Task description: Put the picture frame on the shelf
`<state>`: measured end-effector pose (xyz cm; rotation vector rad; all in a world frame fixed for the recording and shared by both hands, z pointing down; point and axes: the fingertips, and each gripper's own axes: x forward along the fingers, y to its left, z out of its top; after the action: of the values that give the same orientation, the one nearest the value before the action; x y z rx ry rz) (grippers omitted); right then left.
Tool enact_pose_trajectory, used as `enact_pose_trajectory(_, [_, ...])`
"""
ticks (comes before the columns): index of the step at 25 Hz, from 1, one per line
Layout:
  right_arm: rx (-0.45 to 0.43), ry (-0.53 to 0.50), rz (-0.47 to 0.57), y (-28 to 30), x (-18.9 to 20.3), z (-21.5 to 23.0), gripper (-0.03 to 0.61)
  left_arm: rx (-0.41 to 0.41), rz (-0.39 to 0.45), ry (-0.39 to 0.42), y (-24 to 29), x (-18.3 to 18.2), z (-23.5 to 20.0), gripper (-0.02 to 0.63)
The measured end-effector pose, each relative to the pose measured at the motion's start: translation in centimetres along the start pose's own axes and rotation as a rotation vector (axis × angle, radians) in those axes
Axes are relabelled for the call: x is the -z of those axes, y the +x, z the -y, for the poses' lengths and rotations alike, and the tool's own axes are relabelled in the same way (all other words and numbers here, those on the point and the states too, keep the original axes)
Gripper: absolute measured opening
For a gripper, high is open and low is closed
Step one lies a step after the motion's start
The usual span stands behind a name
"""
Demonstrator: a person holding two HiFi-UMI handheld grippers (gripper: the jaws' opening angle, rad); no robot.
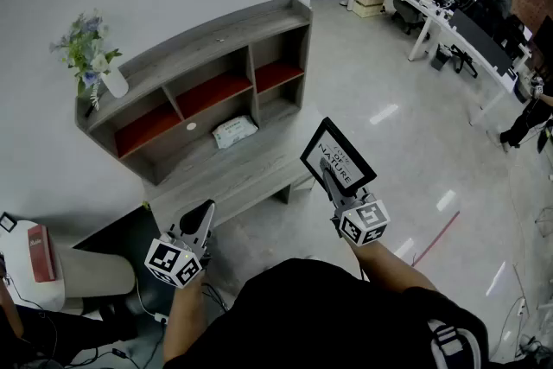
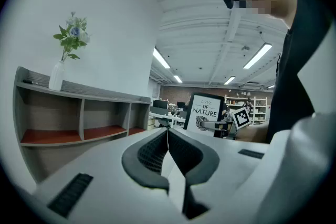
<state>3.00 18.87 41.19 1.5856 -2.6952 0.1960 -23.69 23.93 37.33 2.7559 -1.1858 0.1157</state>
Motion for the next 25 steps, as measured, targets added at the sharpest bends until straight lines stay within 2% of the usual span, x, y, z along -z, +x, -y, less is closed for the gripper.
enact_pose_trajectory(9, [0.002, 0.003, -0.028, -0.4, 0.4, -0.9, 0.023, -0.007, -0.006, -0.001, -2.0, 0.3, 0.1, 0.023])
enact_pose_trajectory(17, [0.033, 0.042, -0.031, 1.1, 0.9, -1.9, 0.023, -0.008, 0.000, -0.017, -4.1, 0.8, -2.1, 0.023])
enact_pose_trajectory(25, [0.058, 0.035, -0.041, 2.2, 0.8, -1.9, 0.023, -0.008, 0.002, -0.027, -4.5, 0.9, -4.2, 0.023])
